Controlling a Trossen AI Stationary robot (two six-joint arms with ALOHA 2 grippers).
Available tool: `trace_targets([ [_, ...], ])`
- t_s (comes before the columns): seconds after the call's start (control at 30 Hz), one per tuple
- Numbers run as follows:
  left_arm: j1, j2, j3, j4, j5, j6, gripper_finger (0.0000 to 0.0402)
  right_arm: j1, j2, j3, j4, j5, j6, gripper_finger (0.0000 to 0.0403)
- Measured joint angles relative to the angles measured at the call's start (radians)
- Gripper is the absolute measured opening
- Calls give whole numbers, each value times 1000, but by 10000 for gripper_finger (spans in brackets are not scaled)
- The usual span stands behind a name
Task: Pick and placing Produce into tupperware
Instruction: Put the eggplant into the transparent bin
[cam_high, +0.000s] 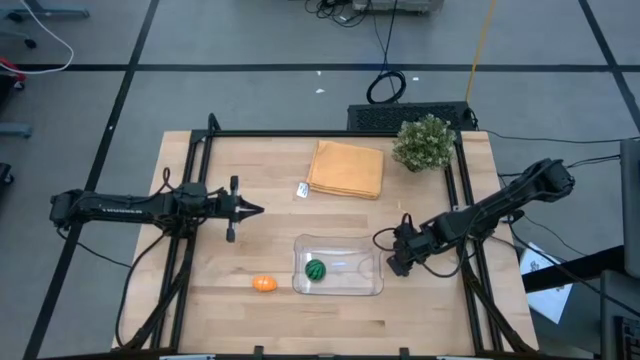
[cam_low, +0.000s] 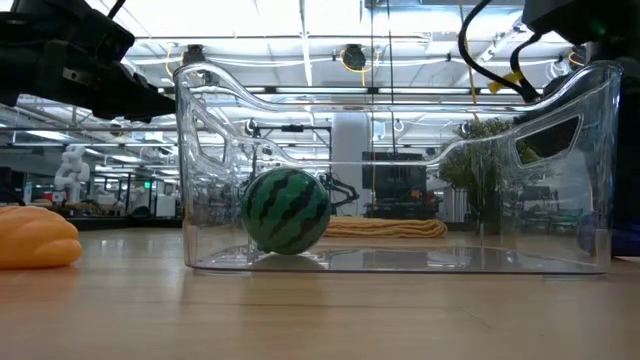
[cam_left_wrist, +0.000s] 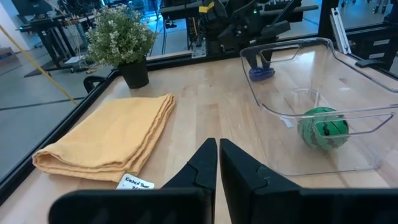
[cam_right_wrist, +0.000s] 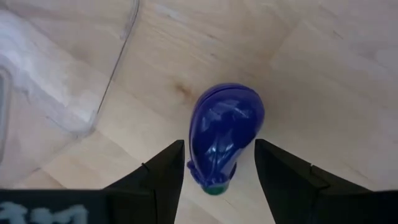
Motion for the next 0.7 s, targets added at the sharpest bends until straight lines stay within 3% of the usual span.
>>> trace_targets([
  [0.53, 0, 0, 0, -3, 0, 0, 24, -1, -3, -103, 120, -6, 23, 187],
  [0.7, 0, 0, 0, -3, 0, 0, 24, -1, -2, -104, 125, -8, 1, 166],
])
